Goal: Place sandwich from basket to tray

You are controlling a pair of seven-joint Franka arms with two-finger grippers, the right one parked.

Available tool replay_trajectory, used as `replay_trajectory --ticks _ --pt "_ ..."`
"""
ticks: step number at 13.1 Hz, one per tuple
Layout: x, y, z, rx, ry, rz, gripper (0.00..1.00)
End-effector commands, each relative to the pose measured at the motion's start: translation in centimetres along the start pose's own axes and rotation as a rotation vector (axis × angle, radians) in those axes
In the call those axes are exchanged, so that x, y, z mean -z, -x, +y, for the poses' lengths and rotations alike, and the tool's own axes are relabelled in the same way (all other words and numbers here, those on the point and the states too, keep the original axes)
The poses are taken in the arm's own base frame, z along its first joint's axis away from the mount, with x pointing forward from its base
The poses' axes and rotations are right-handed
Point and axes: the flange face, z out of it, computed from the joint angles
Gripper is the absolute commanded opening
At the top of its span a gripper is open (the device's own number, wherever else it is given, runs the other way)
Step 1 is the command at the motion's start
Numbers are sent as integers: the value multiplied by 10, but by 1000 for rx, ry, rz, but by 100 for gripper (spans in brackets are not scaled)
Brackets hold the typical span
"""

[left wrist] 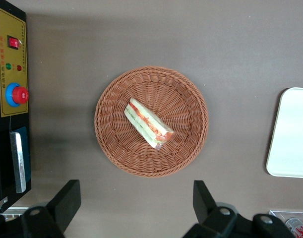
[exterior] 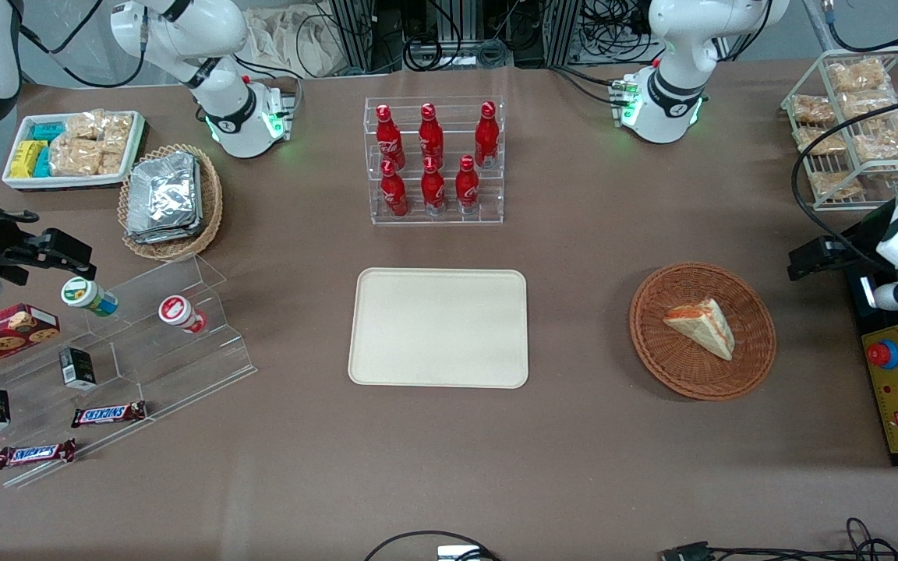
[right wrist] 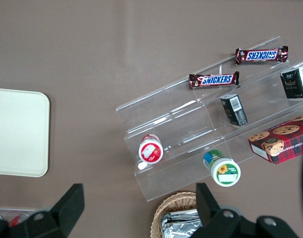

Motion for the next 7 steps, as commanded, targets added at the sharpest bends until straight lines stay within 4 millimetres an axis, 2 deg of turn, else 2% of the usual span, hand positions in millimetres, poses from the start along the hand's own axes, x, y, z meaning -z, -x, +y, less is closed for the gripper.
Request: replay_trajectory --ticks 1,5,7 --pt "6 -3 1 6 -4 -7 100" --pt "8 -5 2 6 -4 -2 100" --pt "-2 -7 5 0 -21 -21 100"
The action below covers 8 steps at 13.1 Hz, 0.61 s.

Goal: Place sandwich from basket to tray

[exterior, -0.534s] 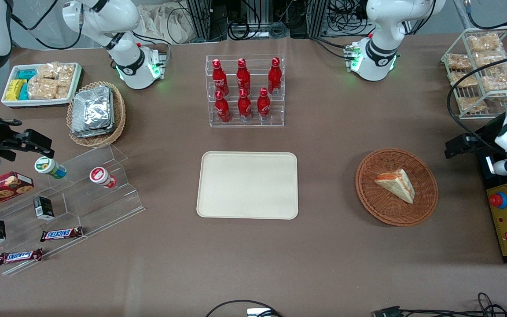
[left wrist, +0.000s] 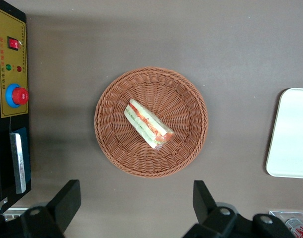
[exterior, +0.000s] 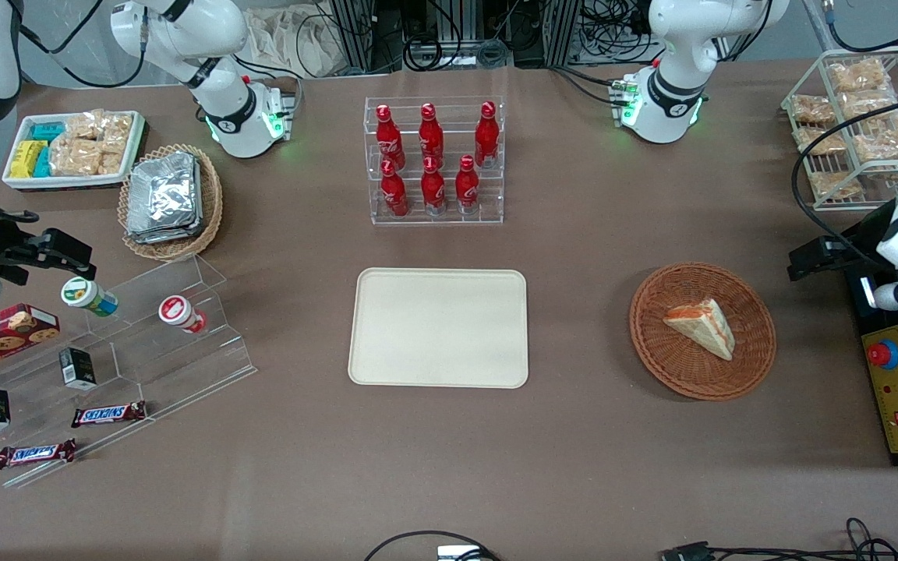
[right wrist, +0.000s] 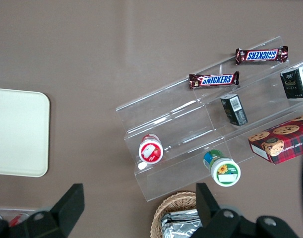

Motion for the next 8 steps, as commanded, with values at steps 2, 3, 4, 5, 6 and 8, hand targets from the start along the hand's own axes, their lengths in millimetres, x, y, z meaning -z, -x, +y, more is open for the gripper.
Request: replay_trajectory --ticks 2,3,4,5,6,8 --pt "-11 -5 13 94 -58 -36 100" --pt "-11 -4 14 178 -48 -29 100" --pt "-15 -3 13 217 -47 -33 100" --pt "-19 -1 10 236 -25 -44 100" --pt "-25 3 7 260 0 -57 100" --pt "-39 6 -11 365 42 -50 100"
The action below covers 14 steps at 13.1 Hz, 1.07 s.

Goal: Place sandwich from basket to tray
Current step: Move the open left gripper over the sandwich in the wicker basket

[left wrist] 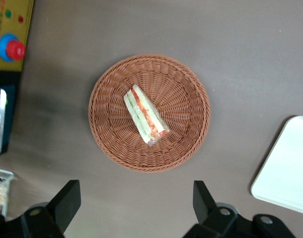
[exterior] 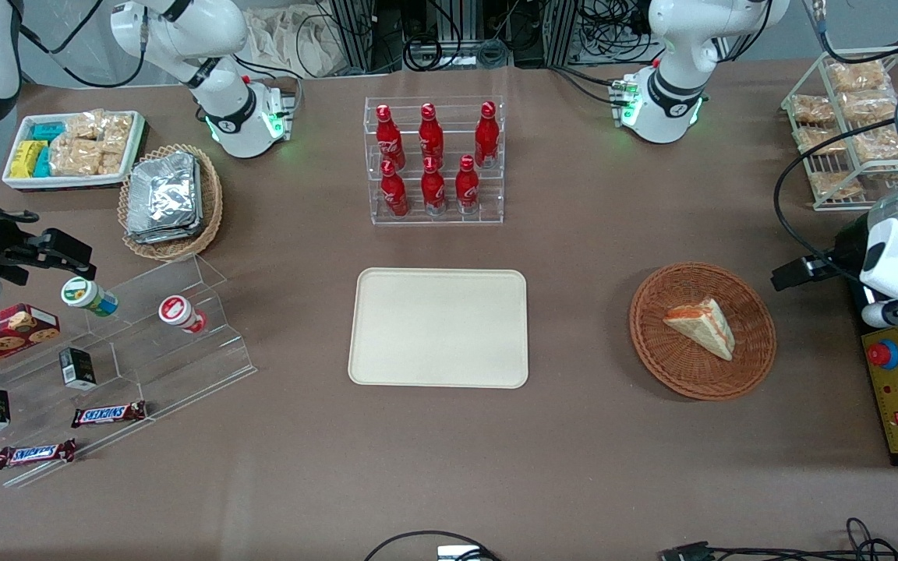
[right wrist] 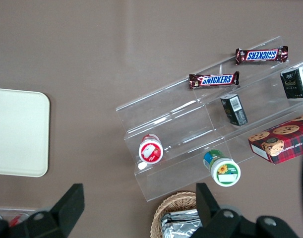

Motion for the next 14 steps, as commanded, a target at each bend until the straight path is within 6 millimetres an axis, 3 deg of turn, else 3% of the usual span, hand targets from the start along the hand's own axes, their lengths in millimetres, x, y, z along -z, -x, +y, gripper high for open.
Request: replay_trajectory --ticks 1,3,9,11,14 --pt "-19 5 -17 102 40 16 100" --pt "-44 5 -16 180 39 17 100" --pt "-159 1 -14 304 41 60 100" --pt "-188 -4 -6 378 49 62 100" --pt "-215 -6 3 436 39 37 100"
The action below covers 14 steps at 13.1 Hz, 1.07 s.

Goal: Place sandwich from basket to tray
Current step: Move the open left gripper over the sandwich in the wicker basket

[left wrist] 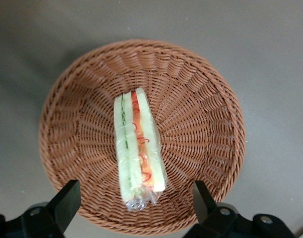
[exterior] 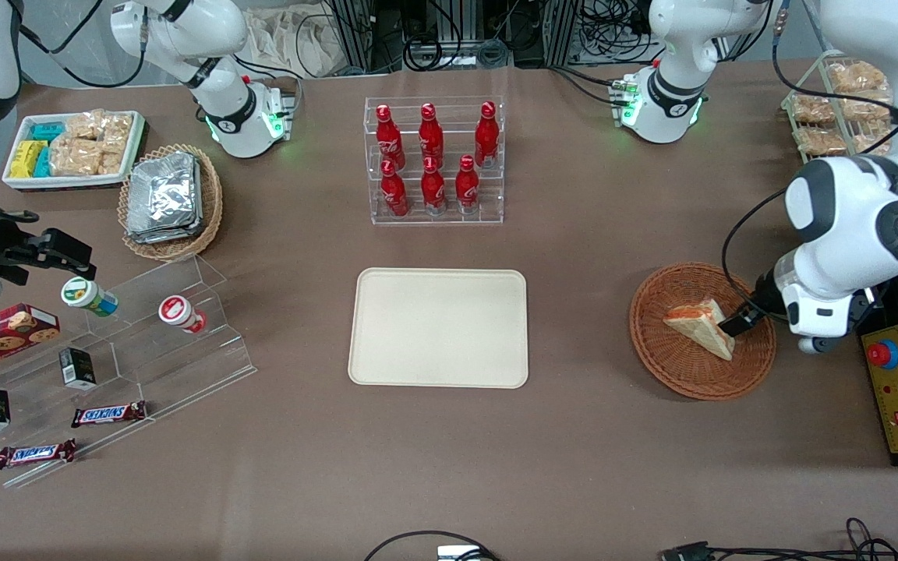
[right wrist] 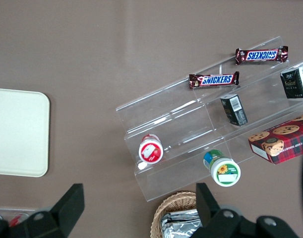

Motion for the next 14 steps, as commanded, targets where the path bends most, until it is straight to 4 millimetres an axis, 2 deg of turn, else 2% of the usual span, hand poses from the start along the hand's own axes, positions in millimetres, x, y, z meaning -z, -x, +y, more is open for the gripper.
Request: replay_trajectory --ticks 1,3,10,13,14 --pt "-19 0 6 82 -13 0 100" --pt "-33 4 11 110 -22 -11 100" --pt "-83 6 0 136 -61 -58 100" --pt "-93 3 2 169 -57 -55 99" --pt "-94 3 3 171 -57 -55 86"
